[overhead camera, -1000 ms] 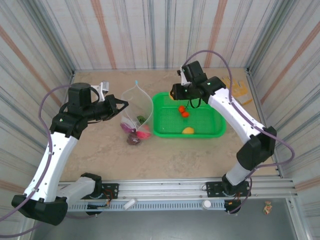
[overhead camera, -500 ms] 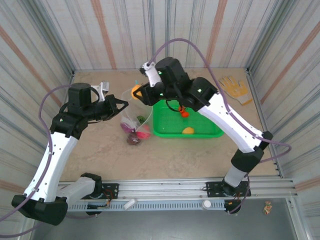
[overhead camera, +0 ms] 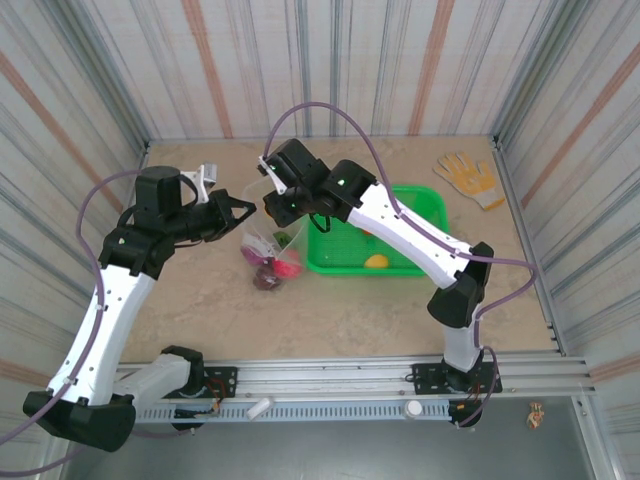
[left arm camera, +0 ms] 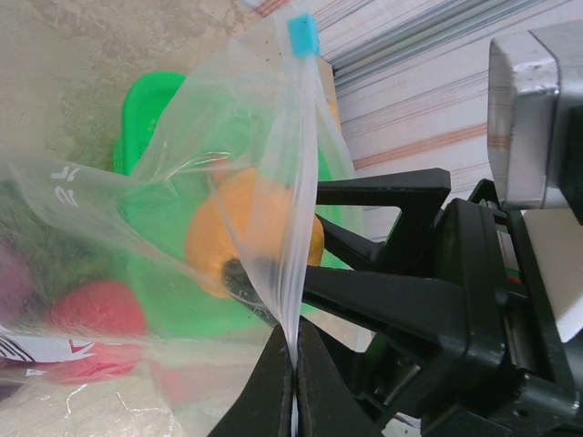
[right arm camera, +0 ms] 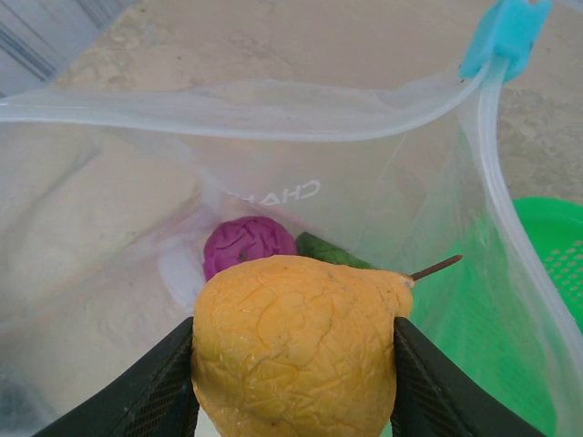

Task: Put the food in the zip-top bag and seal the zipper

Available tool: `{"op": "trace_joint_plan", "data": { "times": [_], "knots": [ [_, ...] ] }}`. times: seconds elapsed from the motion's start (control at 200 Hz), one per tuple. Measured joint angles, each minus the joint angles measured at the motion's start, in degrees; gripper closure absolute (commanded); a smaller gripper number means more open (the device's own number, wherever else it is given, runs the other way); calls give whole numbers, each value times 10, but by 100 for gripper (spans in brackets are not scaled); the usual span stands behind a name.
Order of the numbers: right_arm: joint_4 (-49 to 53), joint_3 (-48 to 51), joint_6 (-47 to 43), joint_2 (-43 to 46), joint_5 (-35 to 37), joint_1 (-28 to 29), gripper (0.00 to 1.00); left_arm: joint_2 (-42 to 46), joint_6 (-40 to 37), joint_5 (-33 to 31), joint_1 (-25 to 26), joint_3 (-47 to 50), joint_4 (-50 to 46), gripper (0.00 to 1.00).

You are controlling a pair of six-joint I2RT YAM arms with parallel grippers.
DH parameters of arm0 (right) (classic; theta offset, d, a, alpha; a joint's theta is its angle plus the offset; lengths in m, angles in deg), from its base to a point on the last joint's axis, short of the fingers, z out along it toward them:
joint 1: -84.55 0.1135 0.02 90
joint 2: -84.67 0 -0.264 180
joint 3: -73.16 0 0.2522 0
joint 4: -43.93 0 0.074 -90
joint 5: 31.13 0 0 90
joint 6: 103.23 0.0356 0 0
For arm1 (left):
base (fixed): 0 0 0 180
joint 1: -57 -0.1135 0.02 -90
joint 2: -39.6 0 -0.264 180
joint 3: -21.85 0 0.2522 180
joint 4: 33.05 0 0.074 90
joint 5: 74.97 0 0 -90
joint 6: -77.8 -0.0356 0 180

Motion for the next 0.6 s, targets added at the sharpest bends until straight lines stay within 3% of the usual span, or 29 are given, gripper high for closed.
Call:
{"op": "trace_joint_plan", "data": {
  "times": [0.095, 0.601],
  "knots": [
    [2, -11, 1, -7, 3, 0, 34, 0, 0, 0, 0, 0, 0, 100],
    [7, -14, 0, -7, 3, 0, 32, 2, 0, 0, 0, 0, 0, 100]
  ]
}}
